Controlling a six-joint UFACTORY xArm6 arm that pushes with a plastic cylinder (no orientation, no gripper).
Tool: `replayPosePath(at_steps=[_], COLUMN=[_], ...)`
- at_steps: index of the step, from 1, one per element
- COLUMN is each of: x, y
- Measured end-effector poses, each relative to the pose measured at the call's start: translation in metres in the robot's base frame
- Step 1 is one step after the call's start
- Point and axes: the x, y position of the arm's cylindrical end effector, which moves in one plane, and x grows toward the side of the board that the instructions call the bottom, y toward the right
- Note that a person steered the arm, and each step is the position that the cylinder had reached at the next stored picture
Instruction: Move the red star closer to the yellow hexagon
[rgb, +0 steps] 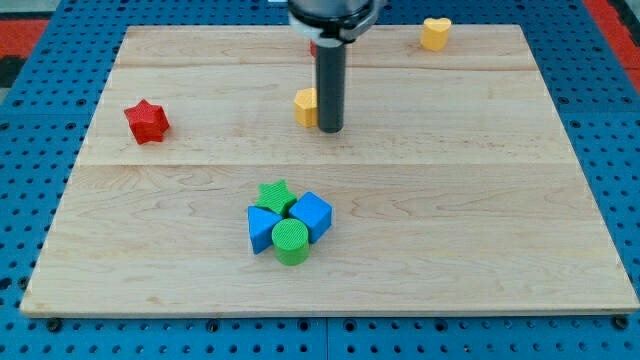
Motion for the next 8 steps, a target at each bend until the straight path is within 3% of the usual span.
replayPosePath(at_steps=[1, 2, 3, 4, 5, 6, 7, 8], x=[-0.030, -0.002, -0.034, -0.065, -0.048, 0.016, 0.043, 0.066], y=[-0.037, -0.046, -0.064, 0.018, 0.020, -0.051, -0.178, -0.258])
